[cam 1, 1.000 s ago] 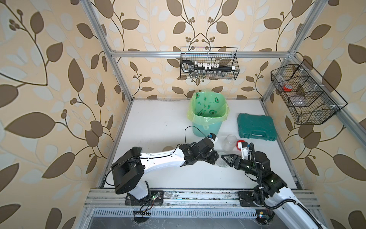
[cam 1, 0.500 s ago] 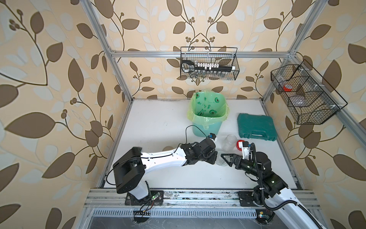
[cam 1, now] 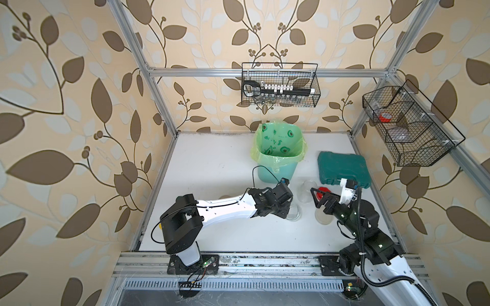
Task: Empty moldy peanuts from jars
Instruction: Place the jar at the center of the board.
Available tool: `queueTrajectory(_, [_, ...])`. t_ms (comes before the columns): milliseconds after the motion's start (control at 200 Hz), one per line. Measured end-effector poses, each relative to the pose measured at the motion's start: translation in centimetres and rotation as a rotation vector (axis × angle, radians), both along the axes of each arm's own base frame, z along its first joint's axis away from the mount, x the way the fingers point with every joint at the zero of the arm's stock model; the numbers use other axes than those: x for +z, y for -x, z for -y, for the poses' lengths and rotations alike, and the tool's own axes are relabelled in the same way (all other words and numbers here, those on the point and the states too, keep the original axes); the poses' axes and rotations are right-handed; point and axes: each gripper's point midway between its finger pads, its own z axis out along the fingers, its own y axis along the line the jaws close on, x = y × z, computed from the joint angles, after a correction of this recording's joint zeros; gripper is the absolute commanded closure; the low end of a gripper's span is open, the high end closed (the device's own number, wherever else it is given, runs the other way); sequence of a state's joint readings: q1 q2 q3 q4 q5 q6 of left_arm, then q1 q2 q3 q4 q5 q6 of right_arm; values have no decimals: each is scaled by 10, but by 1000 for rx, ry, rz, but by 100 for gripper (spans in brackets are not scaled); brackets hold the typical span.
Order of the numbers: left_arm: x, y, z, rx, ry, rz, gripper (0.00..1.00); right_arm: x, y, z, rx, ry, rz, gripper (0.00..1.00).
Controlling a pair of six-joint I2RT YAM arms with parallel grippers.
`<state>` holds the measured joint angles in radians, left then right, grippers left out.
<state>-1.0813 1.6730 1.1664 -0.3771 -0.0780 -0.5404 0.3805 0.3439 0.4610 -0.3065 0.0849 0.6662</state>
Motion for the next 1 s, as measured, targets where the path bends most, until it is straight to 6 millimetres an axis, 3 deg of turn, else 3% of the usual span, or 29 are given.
queueTrajectory(125, [-6, 4, 11, -23, -33, -4, 100, 35, -5, 22, -116, 65, 69, 0])
queueTrajectory(220, [-9, 6, 21, -39, -51, -8, 100, 45, -8, 33, -170, 109, 84, 1])
queueTrajectory(570, [-15, -1, 55, -54, -114, -18, 100, 36, 1, 54, -249, 222, 53, 0])
queueTrajectory(865, [-28, -3, 59, -53, -150, -34, 99, 39, 6, 58, -259, 229, 66, 1])
queueTrajectory(1000, [-28, -4, 61, -53, -147, -32, 92, 38, 6, 58, -258, 231, 61, 1])
